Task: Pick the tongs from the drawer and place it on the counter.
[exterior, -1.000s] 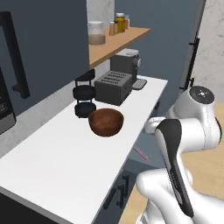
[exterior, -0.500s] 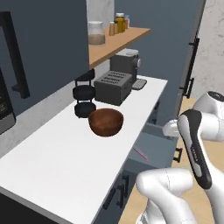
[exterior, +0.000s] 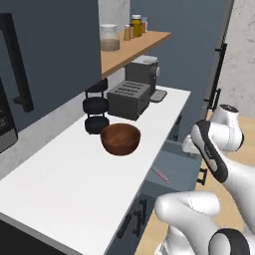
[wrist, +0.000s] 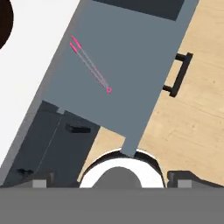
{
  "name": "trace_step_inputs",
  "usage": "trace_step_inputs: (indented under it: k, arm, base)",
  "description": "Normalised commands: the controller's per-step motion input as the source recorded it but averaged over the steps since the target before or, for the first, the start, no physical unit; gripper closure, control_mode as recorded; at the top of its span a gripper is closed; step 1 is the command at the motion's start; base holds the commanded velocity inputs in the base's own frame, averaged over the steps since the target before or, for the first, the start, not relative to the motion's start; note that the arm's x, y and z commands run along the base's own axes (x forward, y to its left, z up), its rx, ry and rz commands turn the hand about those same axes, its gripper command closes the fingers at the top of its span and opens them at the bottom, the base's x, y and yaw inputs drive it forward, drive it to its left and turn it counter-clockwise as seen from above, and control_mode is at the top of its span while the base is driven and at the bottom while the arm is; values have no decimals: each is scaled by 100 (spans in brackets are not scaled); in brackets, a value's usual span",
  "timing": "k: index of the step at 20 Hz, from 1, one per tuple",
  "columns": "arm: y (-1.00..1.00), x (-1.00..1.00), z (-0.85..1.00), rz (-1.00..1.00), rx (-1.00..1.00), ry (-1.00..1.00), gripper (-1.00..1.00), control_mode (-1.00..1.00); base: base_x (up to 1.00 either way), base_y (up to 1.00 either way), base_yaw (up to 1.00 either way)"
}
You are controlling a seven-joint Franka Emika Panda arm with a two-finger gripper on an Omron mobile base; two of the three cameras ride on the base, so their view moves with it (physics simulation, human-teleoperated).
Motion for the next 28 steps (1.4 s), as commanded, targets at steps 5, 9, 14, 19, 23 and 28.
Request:
trace_step_inputs:
  k: [5, 9, 14, 19, 23, 28]
  arm:
    - [-30, 47, -86, -24, -14, 0, -100, -100]
    - [-39, 54, -55, -19, -4, 2, -100, -100]
    - [-38, 56, -55, -10, 0, 1, -100, -100]
    - [-31, 46, -47, -5, 0, 1, -100, -100]
    - [-37, 22, -46, -1, 0, 4, -100, -100]
    - [-6, 15, -54, 0, 0, 15, -100, -100]
  base:
    - [0, 0, 0]
    - [0, 0, 0]
    - [0, 0, 0]
    - [0, 0, 0]
    - [0, 0, 0]
    - [0, 0, 0]
